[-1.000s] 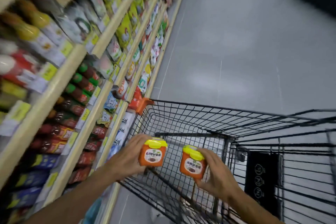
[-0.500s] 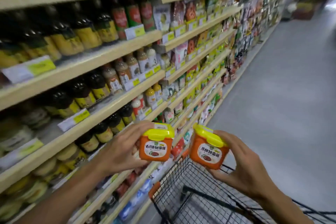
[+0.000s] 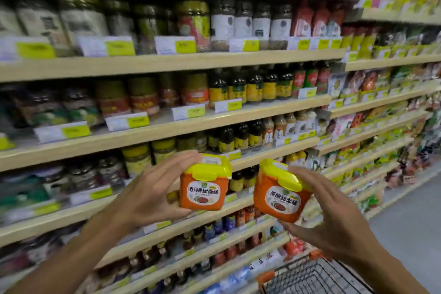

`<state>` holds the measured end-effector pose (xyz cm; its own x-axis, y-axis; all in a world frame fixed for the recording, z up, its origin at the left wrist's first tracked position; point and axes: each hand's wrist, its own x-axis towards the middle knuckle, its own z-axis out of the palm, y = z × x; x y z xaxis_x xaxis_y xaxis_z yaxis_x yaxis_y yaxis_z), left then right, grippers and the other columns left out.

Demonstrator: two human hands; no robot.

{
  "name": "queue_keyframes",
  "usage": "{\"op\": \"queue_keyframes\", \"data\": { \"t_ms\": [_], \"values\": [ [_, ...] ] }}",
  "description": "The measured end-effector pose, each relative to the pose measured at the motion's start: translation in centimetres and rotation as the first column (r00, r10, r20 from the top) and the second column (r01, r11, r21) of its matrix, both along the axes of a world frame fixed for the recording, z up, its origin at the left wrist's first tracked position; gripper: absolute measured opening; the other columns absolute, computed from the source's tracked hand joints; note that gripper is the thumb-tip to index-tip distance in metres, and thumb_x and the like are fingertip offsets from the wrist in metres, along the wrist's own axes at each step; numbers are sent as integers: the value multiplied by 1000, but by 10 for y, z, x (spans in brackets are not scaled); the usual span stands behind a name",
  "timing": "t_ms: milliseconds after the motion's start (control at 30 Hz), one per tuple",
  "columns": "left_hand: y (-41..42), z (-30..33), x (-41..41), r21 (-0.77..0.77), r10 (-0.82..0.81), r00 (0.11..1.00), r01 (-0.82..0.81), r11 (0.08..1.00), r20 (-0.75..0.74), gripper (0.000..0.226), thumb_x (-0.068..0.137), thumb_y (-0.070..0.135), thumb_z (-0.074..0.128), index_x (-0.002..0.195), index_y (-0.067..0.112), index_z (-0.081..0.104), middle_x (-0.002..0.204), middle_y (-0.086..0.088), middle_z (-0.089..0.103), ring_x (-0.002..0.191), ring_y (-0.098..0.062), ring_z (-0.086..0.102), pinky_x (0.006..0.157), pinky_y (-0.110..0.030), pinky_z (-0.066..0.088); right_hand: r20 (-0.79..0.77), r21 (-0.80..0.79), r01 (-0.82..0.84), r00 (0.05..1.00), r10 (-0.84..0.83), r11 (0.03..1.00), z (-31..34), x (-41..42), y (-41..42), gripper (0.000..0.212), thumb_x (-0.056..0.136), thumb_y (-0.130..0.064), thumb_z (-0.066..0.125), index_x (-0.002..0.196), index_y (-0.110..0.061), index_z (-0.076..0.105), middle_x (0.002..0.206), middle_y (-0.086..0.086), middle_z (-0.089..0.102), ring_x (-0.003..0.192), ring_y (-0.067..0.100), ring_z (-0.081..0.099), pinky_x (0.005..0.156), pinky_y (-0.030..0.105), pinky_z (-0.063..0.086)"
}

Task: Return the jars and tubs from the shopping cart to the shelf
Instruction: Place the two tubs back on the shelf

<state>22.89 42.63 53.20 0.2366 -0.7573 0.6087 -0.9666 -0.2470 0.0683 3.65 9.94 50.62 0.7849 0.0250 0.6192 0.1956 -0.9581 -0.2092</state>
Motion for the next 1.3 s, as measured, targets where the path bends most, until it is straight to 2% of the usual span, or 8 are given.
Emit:
{"op": "queue_keyframes", "data": {
  "t_ms": [100,200,333,533,633,833,1000,1300],
  "values": [
    [81,11,-11,-5,84,996,-84,996,10,96,78,46,83,154,13,35,160,-3,39,148,-19,39,109,-45,48,51,-44,-78,995,81,996,14,20,63,97,74,-68,66,151,-15,41,152,2,49,130,20,53,88,51,60],
    [161,25,-28,1,176,983,-176,984,59,100,73,40,89,152,8,37,157,-7,42,146,-20,41,112,-41,45,97,-79,-172,979,179,982,24,39,131,95,73,-63,68,149,-10,44,152,-2,46,132,17,51,95,42,52],
    [264,35,-58,-21,307,946,-307,952,101,97,73,40,89,150,6,41,157,-8,43,146,-20,41,112,-43,44,106,-96,-315,940,324,944,30,59,219,94,74,-60,73,151,-17,42,154,-4,46,136,18,50,98,35,51],
    [393,33,-112,-29,487,868,-487,873,96,99,73,43,90,151,9,39,157,-5,42,147,-19,41,108,-43,49,101,-120,-491,858,503,863,33,84,342,97,69,-58,75,152,-22,41,151,-6,48,133,19,53,96,40,55],
    [447,32,-138,-33,558,824,-558,829,96,97,76,45,87,151,9,38,158,-5,41,147,-19,41,108,-43,50,114,-134,-564,808,578,815,34,92,399,95,71,-61,71,150,-17,43,149,-3,50,133,13,48,101,41,49],
    [533,27,-180,-63,674,732,-671,738,99,94,78,47,82,152,9,38,159,-4,39,149,-17,37,111,-39,45,89,-128,-678,719,689,724,34,101,496,97,71,-63,70,152,-21,39,150,-1,50,134,18,51,102,45,50],
    [589,19,-198,-80,737,670,-733,675,84,97,78,42,86,154,14,32,161,-3,37,149,-21,36,105,-48,51,83,-122,-744,652,754,657,35,117,558,95,72,-61,70,151,-21,40,149,-2,50,134,15,47,102,45,48],
    [682,6,-209,-97,840,537,-835,542,74,97,76,43,87,152,16,34,159,-3,39,149,-22,38,104,-50,52,82,-125,-835,529,845,535,22,165,676,96,72,-59,71,154,-23,37,152,-7,44,135,12,46,101,40,45]
  ]
}}
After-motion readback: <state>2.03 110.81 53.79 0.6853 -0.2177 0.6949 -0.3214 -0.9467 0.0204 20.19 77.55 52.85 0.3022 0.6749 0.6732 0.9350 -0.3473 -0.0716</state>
